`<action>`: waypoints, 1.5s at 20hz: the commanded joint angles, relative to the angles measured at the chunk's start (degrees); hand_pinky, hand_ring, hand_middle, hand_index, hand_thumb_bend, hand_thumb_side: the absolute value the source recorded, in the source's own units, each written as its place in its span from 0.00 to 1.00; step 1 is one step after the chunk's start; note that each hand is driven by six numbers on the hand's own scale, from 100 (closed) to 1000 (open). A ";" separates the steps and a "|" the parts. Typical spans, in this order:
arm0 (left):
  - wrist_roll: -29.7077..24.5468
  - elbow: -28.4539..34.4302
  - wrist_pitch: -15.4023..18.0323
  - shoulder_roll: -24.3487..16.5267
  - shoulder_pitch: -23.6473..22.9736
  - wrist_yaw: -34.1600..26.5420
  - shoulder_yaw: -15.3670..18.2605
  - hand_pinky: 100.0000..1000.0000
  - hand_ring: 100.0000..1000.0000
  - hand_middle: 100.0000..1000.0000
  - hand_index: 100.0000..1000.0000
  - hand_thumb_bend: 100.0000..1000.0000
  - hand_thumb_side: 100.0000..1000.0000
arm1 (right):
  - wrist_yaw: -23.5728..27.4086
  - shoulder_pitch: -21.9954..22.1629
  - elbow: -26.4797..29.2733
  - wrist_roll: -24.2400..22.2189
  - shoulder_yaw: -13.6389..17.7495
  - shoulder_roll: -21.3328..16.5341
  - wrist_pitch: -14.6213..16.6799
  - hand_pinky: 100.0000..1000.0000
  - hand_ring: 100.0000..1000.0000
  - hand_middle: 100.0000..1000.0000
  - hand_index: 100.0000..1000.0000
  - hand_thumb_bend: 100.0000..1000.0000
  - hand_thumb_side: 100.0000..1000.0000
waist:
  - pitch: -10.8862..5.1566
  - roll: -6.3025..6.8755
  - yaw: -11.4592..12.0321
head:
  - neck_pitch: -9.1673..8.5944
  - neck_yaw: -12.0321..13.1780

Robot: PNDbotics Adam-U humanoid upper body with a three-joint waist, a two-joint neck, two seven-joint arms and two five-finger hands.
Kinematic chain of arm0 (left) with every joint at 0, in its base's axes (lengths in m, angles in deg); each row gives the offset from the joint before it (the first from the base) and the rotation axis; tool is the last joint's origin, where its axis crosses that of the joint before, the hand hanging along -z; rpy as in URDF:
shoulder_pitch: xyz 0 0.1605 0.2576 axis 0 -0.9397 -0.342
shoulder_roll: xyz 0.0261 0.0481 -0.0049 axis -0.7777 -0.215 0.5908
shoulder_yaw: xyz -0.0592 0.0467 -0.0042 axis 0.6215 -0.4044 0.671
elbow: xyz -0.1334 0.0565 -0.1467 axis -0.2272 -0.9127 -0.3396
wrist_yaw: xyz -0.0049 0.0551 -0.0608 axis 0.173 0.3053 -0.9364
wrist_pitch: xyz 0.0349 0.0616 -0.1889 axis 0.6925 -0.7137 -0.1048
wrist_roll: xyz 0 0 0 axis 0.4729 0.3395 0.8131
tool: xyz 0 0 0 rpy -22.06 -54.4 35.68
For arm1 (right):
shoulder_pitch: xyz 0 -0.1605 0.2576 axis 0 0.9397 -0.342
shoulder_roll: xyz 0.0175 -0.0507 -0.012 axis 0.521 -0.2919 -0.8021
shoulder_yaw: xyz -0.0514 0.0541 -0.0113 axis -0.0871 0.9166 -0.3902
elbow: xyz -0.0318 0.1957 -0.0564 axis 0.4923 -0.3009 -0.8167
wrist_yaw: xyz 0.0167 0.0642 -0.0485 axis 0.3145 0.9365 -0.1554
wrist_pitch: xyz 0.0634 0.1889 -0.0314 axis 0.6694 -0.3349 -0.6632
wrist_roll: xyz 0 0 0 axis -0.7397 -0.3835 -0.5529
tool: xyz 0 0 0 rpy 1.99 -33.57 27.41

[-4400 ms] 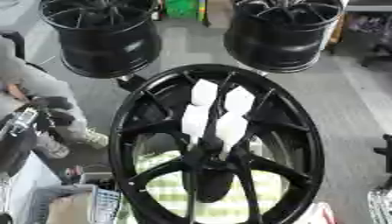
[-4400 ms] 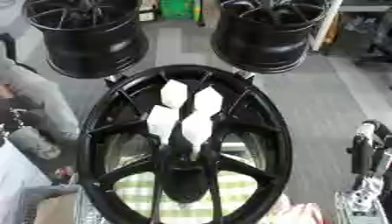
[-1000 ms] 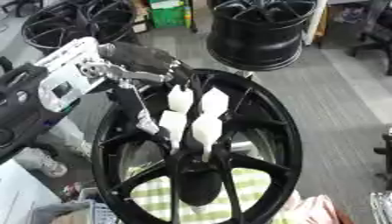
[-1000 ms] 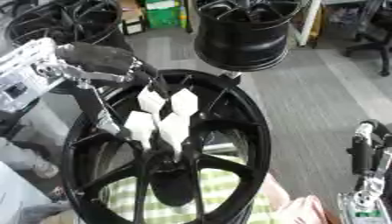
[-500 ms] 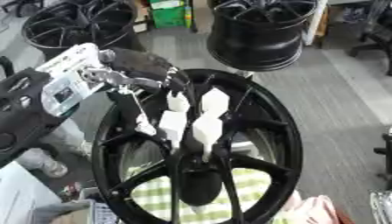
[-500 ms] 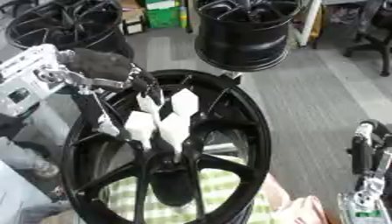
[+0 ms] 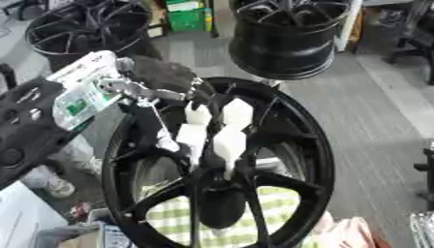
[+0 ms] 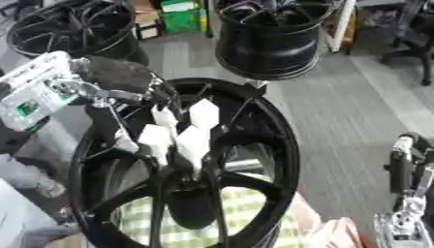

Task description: Pull the pin out of the wheel hub.

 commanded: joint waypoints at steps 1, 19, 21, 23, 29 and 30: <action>-20.08 0.31 19.95 -0.92 0.20 0.85 -1.19 0.57 0.54 0.66 0.79 0.40 0.42 | -0.24 -0.29 0.48 -0.14 0.13 -1.25 0.16 0.41 0.65 0.74 0.79 0.00 0.76 | -0.36 -0.16 0.15 | -0.15 0.01; -20.08 4.04 19.95 -2.78 0.99 -1.72 1.20 0.39 0.37 0.57 0.77 0.39 0.38 | -0.25 -0.25 0.43 -0.16 0.20 -1.30 0.14 0.41 0.65 0.74 0.79 0.00 0.76 | -0.53 -0.16 0.43 | -0.15 -0.05; -20.08 3.81 19.95 -2.67 0.97 -1.61 0.87 0.40 0.37 0.57 0.77 0.38 0.38 | -0.24 -0.25 0.42 -0.19 0.17 -1.29 0.15 0.41 0.65 0.74 0.79 0.00 0.76 | -0.52 -0.13 0.39 | -0.15 -0.03; -20.08 3.37 19.95 -2.45 0.89 -1.27 0.28 0.40 0.38 0.57 0.77 0.37 0.38 | -0.25 -0.30 0.42 -0.23 0.15 -1.31 0.17 0.41 0.65 0.74 0.79 0.00 0.76 | -0.51 -0.11 0.33 | -0.15 0.01; -20.08 1.53 19.95 -1.45 0.21 -0.04 -0.72 0.38 0.36 0.58 0.77 0.31 0.34 | -0.25 -0.37 0.41 -0.28 0.13 -1.28 0.22 0.41 0.65 0.74 0.79 0.00 0.76 | -0.50 -0.07 0.18 | -0.15 0.09; -20.08 1.22 19.95 -1.20 0.07 0.20 -0.82 0.38 0.36 0.58 0.77 0.30 0.34 | -0.25 -0.39 0.41 -0.30 0.11 -1.27 0.24 0.41 0.65 0.74 0.79 0.00 0.76 | -0.49 -0.07 0.15 | -0.15 0.09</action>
